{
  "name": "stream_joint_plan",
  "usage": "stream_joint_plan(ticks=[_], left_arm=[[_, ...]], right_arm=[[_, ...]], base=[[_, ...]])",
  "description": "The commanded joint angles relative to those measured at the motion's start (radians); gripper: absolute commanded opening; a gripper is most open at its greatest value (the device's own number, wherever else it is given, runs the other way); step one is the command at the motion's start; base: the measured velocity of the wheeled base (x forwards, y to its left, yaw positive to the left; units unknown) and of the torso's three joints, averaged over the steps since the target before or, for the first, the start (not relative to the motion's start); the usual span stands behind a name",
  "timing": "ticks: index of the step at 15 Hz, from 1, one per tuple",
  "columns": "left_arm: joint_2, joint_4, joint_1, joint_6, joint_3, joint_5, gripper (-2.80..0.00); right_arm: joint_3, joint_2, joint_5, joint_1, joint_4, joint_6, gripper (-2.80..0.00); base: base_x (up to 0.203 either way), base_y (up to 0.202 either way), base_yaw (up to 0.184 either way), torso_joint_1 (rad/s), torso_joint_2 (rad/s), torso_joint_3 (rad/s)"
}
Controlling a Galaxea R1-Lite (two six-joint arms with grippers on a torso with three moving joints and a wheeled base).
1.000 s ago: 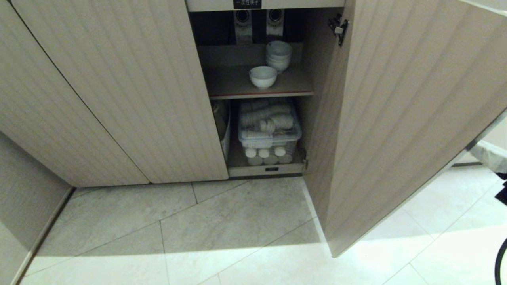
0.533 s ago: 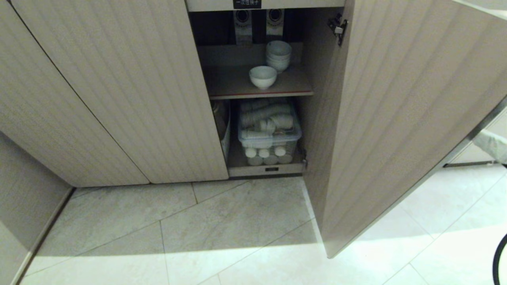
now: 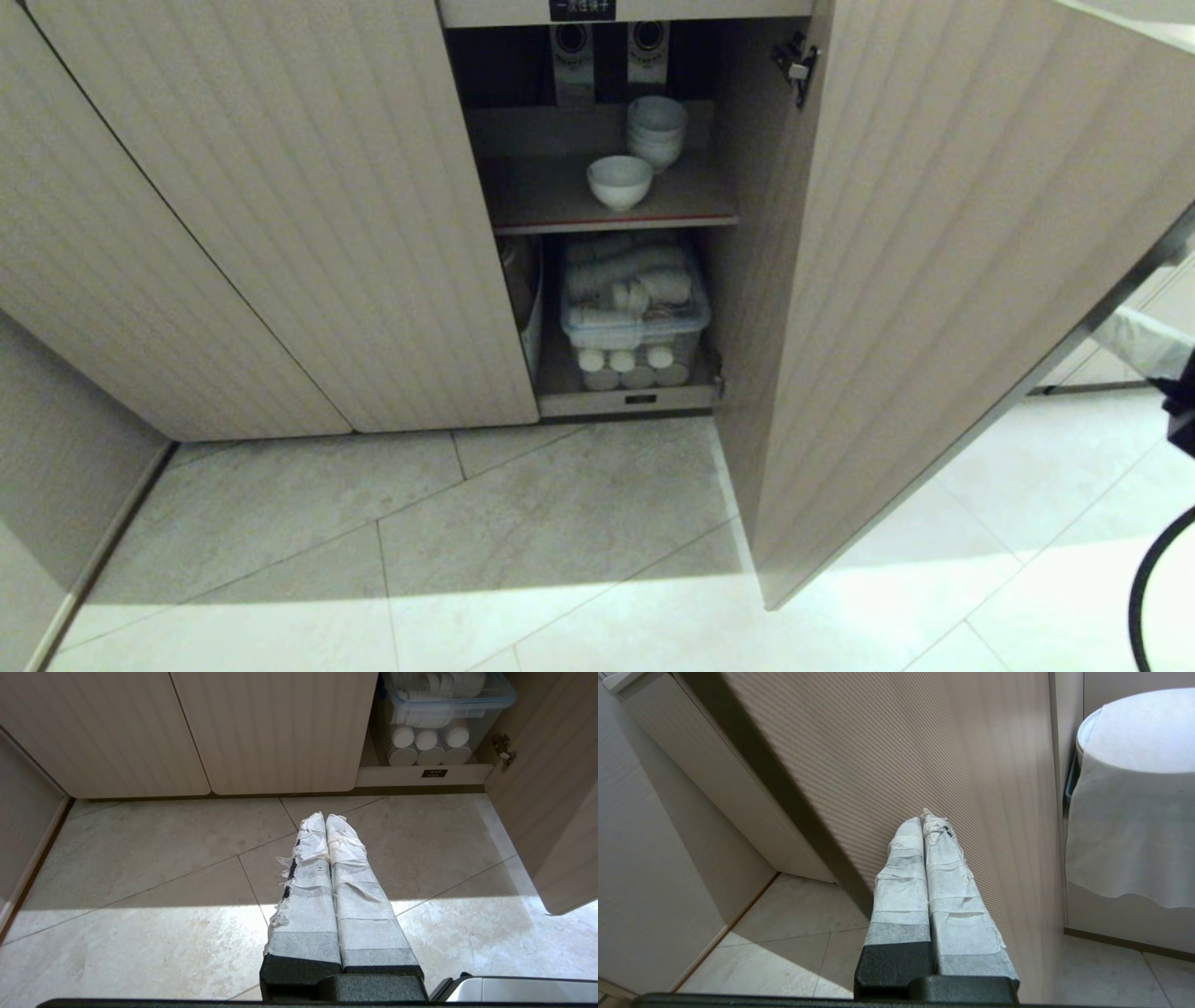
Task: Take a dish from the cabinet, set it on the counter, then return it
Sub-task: Close the cabinet door
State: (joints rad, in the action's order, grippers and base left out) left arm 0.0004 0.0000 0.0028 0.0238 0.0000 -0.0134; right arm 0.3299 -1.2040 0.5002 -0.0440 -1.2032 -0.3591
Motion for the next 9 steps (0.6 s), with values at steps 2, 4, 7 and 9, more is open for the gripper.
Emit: stream_joint_plan(ticks=[2, 4, 7, 9], left_arm=[[0.000, 0.000, 0.000, 0.001, 0.000, 0.000, -2.80], [0.000, 0.000, 0.000, 0.001, 0.000, 0.000, -2.80], [0.000, 0.000, 0.000, 0.001, 0.000, 0.000, -2.80], [0.000, 0.000, 0.000, 0.001, 0.000, 0.000, -2.80]], right_arm=[[0.006, -0.044, 0.003, -0.002, -0.015, -0.001, -2.80], [0.006, -0.061, 0.003, -0.033, -0.040, 0.001, -2.80], [0.032, -0.096, 0.000, -0.090, -0.050, 0.006, -2.80], [0.059, -0.118, -0.002, -0.120, -0.049, 0.009, -2.80]], base=[[0.000, 0.000, 0.000, 0.000, 0.00, 0.000], [0.000, 0.000, 0.000, 0.000, 0.00, 0.000], [0.000, 0.000, 0.000, 0.000, 0.00, 0.000], [0.000, 0.000, 0.000, 0.000, 0.00, 0.000]])
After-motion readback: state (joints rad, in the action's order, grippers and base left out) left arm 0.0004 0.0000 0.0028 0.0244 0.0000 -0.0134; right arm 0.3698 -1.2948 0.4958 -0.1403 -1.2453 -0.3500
